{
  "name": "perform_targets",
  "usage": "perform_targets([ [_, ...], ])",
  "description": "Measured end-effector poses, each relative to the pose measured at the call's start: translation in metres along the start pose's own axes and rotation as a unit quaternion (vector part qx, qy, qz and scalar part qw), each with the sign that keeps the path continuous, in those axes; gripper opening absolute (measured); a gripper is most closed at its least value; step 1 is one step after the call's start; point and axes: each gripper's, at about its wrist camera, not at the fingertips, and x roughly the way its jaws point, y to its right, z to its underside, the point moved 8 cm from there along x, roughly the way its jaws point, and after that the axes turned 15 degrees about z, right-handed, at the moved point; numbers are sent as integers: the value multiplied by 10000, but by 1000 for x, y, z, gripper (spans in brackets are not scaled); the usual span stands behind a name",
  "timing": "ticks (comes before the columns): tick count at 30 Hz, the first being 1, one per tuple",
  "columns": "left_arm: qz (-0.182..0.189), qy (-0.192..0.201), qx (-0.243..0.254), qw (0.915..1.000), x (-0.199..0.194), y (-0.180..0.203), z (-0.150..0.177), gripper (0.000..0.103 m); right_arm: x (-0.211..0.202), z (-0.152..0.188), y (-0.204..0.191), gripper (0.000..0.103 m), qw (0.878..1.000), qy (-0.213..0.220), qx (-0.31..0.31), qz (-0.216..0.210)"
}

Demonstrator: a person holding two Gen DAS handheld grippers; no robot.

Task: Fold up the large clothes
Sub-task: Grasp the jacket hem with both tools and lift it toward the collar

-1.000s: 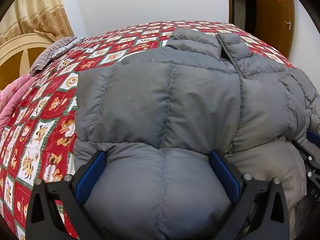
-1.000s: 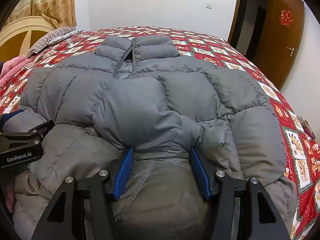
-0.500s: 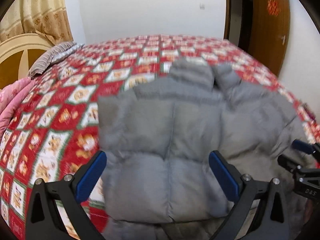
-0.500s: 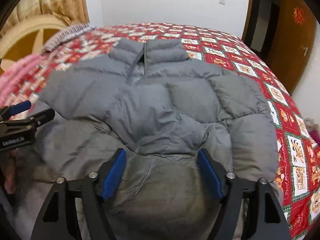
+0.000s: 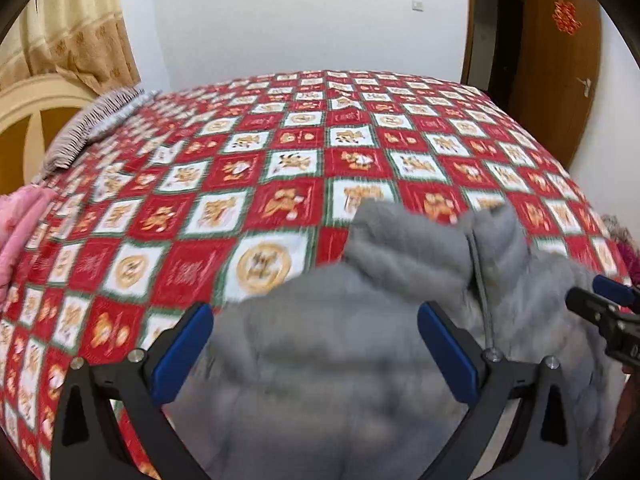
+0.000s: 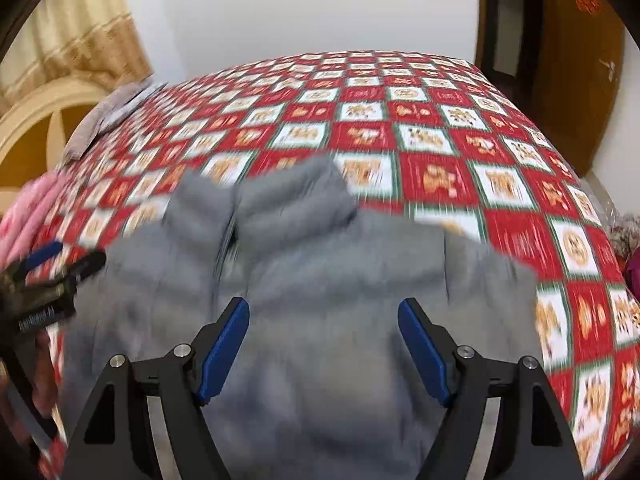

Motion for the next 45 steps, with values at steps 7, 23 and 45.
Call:
perform_targets([
  [7, 72, -198, -379, 9991, 39, -9, -10, 103, 56, -73, -7, 80, 9979, -424, 486, 17],
  [23, 118, -483, -180, 9986, 90, 18, -41, 90, 98, -83, -14, 49, 9956, -832, -215, 371],
  [45, 601, -452, 551, 9956, 12, 25, 42, 12, 26, -10, 42, 6, 9986, -377, -334, 137],
])
